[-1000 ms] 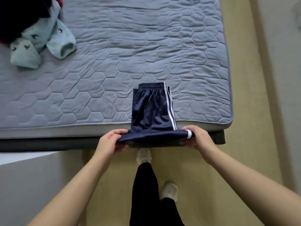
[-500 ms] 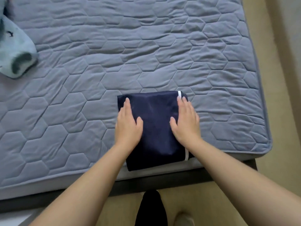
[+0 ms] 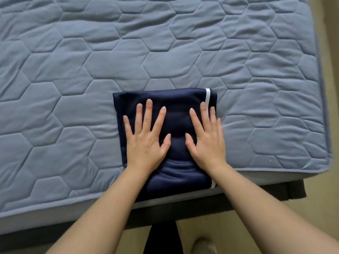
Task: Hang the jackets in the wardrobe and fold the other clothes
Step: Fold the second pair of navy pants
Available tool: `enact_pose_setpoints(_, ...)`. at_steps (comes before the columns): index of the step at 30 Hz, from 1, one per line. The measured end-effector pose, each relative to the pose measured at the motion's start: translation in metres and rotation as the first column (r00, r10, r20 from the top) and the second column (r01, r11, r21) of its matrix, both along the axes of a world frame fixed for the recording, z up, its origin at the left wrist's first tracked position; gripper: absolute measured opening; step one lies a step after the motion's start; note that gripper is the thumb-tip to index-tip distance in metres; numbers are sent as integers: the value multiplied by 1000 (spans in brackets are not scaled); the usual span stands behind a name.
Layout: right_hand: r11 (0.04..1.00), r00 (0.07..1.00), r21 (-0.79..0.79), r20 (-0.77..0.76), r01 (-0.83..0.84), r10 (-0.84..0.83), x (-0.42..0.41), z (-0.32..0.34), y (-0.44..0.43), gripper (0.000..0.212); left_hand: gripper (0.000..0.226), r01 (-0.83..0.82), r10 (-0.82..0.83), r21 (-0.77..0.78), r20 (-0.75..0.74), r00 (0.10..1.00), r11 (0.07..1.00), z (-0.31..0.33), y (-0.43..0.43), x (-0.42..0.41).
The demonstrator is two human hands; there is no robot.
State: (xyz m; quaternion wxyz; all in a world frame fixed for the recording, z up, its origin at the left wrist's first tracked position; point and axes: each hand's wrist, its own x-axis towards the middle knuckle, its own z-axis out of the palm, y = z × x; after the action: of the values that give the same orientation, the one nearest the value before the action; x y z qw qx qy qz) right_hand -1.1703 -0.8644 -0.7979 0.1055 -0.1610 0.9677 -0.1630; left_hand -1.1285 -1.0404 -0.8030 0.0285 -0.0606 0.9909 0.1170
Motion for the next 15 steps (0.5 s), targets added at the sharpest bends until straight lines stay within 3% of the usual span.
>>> enact_pose_setpoints(2, 945, 959, -194, 158, 264, -235, 5, 12, 9, 73, 78, -250, 254, 182, 0, 967, 951, 14, -8, 14)
enact_pose_setpoints(3, 874, 905, -265, 252, 406, -344, 8, 18, 14, 75, 76, -387, 400, 355, 39, 916, 851, 21, -15, 23)
enact_pose_setpoints(4, 797, 836, -294, 346, 527, -425, 11, 24, 20, 75, 70, -493, 514, 540, 125, 849, 682, 26, -23, 32)
enact_pose_setpoints(6, 685, 678, -246, 558, 685, -478, 17, 35, 29, 60, 44, -618, 586, 753, 401, 704, 227, 38, -36, 45)
enact_pose_setpoints(7, 656, 590, -203, 672, 727, -446, 19, 40, 33, 45, 31, -667, 531, 744, 547, 647, 46, 42, -39, 49)
enact_pose_setpoints(8, 637, 496, -161, 775, 754, -392, 21, 45, 37, 32, 25, -720, 436, 693, 664, 608, -51, 45, -39, 52)
enact_pose_setpoints(11, 597, 251, -50, 932, 801, -260, 20, 70, 41, 22, 39, -843, 181, 537, 832, 525, -20, 64, -34, 53)
enact_pose_setpoints(15, 509, 7, 127, 967, 852, -254, 12, 124, 37, 35, 53, -906, 146, 419, 901, 409, -51, 120, -40, 35)
